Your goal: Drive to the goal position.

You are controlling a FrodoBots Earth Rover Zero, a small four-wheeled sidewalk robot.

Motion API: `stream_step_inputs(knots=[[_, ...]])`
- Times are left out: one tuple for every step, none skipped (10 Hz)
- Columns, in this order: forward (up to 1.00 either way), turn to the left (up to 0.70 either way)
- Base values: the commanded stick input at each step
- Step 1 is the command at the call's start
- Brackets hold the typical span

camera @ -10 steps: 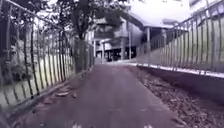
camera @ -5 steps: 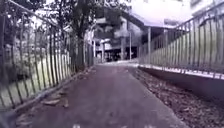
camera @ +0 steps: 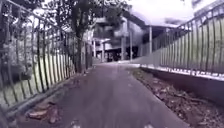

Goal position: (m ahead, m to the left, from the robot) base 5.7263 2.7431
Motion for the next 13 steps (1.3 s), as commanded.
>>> stream_step_inputs(knots=[[0.7, 0.0], [0.7, 0.0], [0.7, 0.0], [0.7, 0.0], [0.7, 0.0], [0.7, 0.0], [0.7, 0.0], [0.7, 0.0], [0.7, 0.0], [0.7, 0.0], [0.7, 0.0], [0.7, 0.0], [0.7, 0.0]])
